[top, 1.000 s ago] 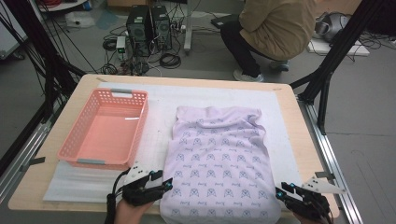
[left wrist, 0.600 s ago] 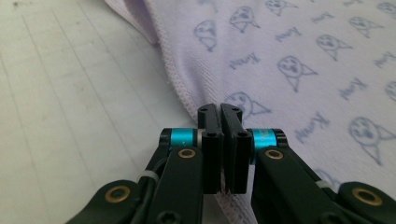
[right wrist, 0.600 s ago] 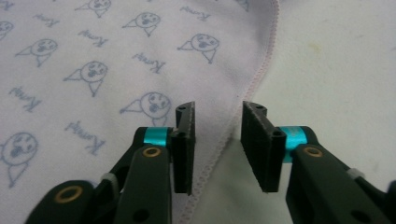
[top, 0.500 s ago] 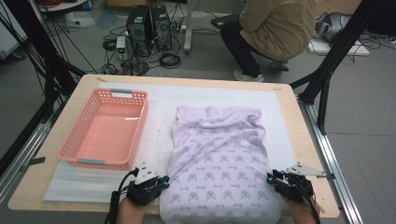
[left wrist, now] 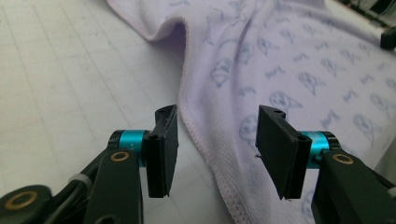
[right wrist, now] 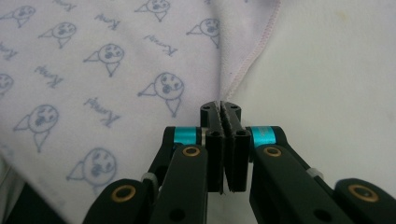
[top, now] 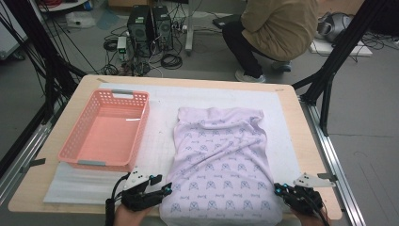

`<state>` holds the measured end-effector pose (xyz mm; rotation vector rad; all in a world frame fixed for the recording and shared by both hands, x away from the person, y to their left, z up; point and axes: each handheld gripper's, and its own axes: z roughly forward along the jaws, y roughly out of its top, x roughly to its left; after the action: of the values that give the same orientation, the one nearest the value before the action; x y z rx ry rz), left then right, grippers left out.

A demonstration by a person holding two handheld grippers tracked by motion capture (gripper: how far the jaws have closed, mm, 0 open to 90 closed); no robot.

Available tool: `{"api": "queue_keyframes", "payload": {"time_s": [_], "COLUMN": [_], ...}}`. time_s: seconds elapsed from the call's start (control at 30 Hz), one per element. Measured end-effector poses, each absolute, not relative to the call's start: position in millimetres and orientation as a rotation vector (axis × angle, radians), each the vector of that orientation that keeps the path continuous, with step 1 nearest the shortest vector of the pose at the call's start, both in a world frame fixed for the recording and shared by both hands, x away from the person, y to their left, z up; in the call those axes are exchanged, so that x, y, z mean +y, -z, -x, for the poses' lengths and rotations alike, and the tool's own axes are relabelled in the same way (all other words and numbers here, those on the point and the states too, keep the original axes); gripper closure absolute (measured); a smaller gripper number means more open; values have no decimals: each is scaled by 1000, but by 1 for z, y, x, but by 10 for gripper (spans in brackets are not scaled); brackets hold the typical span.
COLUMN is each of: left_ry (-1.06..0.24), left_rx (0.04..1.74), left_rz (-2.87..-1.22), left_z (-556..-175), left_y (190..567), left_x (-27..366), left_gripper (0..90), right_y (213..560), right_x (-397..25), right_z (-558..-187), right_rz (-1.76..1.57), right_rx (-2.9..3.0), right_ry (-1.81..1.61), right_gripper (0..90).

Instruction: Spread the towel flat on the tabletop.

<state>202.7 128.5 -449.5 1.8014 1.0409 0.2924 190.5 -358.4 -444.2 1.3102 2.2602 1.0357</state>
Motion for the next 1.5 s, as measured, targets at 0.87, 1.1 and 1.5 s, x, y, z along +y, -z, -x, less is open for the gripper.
{"api": "queue_keyframes", "payload": {"time_s": [0.87,1.1,1.5], "left_ry": [-225,-254,-238], "left_rx": [1029,1029,1036], "left_rz": [-1940,-1845,-1838], "left_z": [-182,-186,-209], "left_y": [452,449,451], "left_x": [121,124,113], "left_gripper": [880,563,519], "right_y": [444,447,444], "right_x": [-364,-349,-383], "right_z": [-191,-198,-154], "right_rz": [-1359,-1353,-1384], "right_rx": [2181,2189,2225], "right_ry": [-1106,-1024,-1042], "right_gripper": [658,845,832]}}
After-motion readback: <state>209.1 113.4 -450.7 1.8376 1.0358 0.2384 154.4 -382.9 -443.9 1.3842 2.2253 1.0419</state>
